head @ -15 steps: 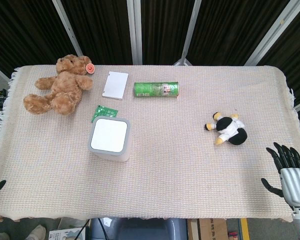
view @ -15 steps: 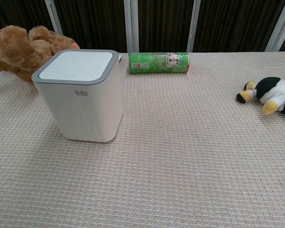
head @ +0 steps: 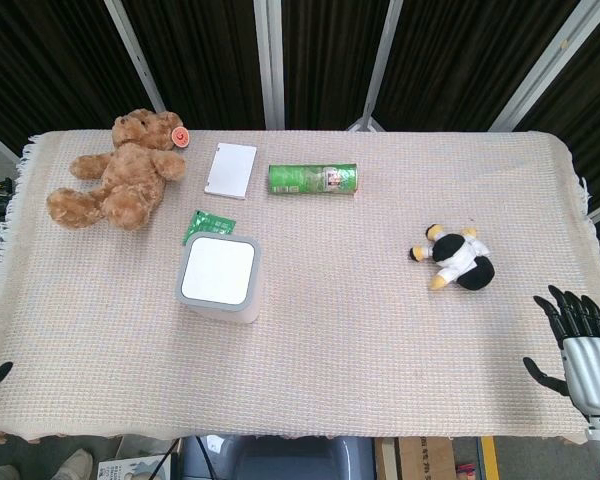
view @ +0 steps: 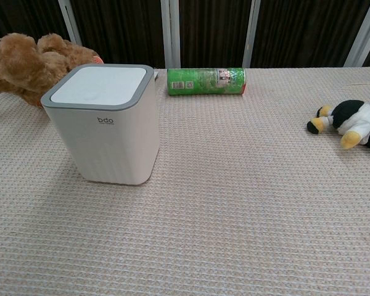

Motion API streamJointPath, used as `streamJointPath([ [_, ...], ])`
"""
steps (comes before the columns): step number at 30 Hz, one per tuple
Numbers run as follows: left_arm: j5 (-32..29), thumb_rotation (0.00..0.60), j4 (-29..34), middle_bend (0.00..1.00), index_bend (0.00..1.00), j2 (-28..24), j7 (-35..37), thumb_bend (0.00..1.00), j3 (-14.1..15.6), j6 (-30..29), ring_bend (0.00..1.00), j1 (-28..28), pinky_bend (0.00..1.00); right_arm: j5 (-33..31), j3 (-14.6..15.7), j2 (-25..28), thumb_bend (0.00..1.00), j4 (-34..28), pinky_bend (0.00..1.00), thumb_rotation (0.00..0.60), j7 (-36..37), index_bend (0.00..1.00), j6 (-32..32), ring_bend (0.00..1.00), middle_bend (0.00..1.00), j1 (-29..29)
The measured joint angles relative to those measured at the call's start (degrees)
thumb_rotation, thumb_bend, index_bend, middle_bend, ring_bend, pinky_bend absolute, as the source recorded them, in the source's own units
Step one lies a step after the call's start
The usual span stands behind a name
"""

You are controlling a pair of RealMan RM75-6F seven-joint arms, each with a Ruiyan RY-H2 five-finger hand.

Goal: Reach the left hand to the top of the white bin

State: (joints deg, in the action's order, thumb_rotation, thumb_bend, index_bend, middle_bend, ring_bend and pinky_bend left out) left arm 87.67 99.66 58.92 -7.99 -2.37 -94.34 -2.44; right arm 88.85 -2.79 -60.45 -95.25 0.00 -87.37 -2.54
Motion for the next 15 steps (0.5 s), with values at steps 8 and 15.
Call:
streamJointPath([
  [8, -1.7, 0.6, 0.4, 0.11, 0.12, 0.3, -0.8, 0.15, -0.7, 1.0, 0.02, 0.5, 0.11, -1.1, 0.2, 0.4, 0.22, 0.1, 0.0, 0.6, 0.4, 0.15, 1.2, 0.02, 0.06, -0.1],
  [15, -1.2, 0.6, 0.3, 0.13, 0.12, 0.1, -0.2, 0.15, -0.5, 1.3, 0.08, 0.7, 0.2, -0.5, 0.4, 0.6, 0.22, -0.7, 0.0, 0.6, -0.3, 0.15, 0.9, 0.02, 0.06, 0.1],
])
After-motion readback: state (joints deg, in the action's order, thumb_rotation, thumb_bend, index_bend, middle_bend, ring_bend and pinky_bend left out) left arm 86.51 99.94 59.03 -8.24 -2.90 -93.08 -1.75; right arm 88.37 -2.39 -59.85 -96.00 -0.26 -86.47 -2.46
